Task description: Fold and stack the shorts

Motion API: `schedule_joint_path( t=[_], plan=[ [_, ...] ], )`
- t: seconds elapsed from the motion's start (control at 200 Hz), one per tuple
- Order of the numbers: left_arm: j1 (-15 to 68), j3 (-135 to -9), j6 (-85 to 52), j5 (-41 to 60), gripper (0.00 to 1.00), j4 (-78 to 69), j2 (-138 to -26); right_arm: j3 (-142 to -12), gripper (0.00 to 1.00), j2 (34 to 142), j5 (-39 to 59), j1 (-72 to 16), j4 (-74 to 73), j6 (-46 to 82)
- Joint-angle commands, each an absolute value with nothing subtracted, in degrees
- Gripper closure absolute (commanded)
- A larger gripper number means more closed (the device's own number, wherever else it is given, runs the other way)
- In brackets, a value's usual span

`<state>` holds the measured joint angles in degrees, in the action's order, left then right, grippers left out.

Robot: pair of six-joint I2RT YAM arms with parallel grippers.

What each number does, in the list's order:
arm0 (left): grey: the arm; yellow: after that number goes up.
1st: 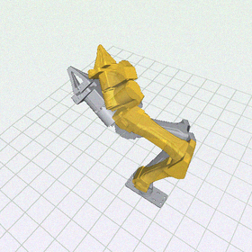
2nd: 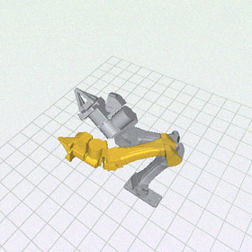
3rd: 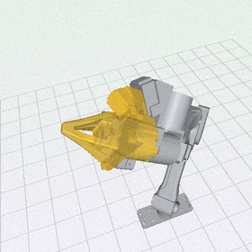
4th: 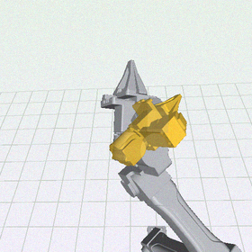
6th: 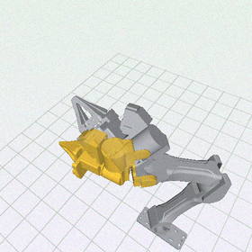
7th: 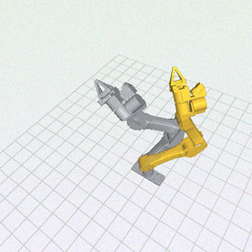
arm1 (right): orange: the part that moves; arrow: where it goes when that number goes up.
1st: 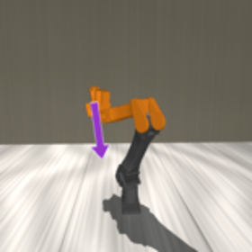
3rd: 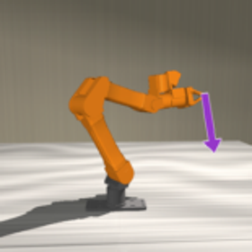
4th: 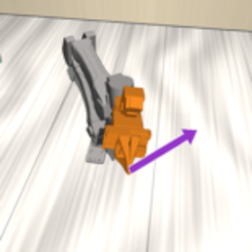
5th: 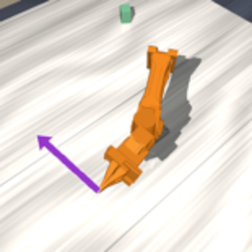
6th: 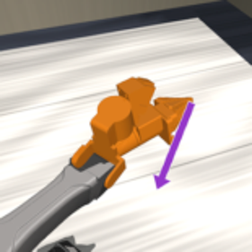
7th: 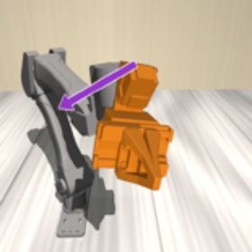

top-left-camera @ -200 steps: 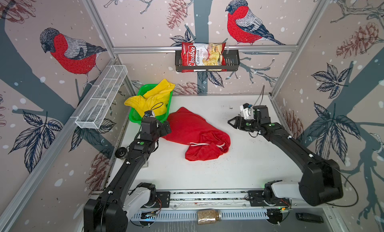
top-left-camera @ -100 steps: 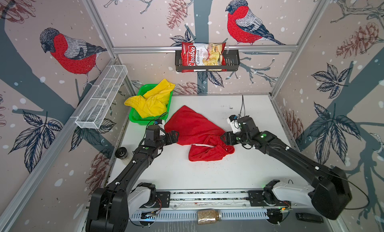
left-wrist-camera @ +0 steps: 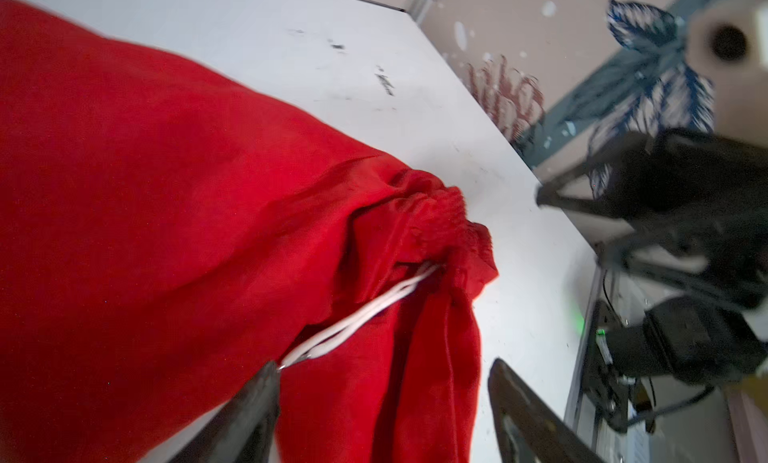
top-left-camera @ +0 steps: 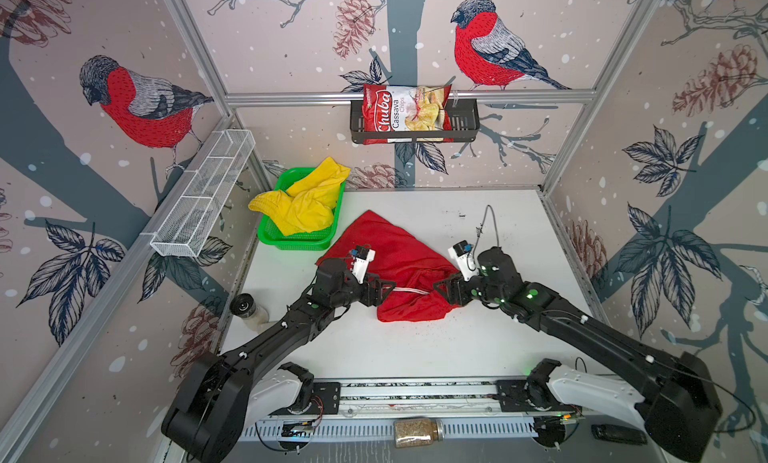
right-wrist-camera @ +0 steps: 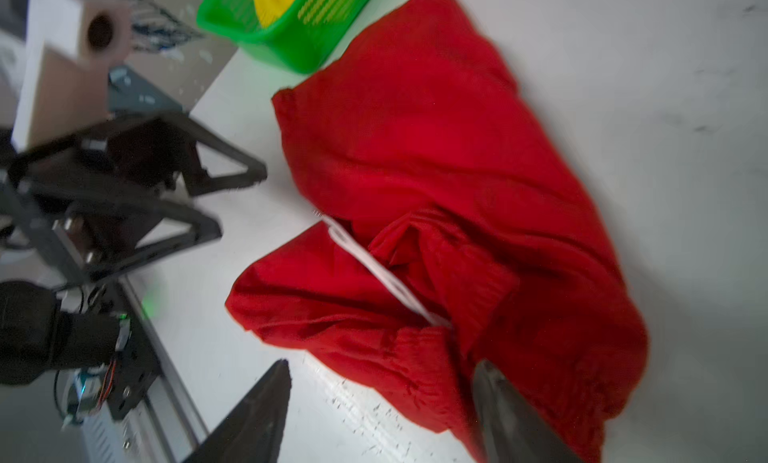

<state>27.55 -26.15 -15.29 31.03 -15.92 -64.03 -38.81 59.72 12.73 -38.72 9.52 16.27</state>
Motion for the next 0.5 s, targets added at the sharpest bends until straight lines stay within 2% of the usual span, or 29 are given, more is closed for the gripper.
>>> schedule_joint_path(
  t=[0.0, 0.18, 0.29, 0.495],
  plan=[
    [30.6, -28.2, -2.1, 33.1, 0.22, -15.2, -64.3, -35.4, 0.29, 56.7, 15.7, -33.9, -0.2, 23.6],
    [36.2, -33.4, 14.3, 30.8, 0.22, -10.1, -69.5, -30.2, 0.30, 52.4, 18.6, -28.8, -2.6, 35.5],
    [37.1, -34.9, 16.8, 30.8, 0.21, -12.3, -74.0, -28.4, 0.30, 50.4, 20.9, -27.6, -2.0, 40.1],
    [41.0, -38.3, 20.3, 31.1, 0.25, -13.3, -83.5, -22.1, 0.29, 48.5, 22.4, -25.5, -6.5, 48.2]
  ],
)
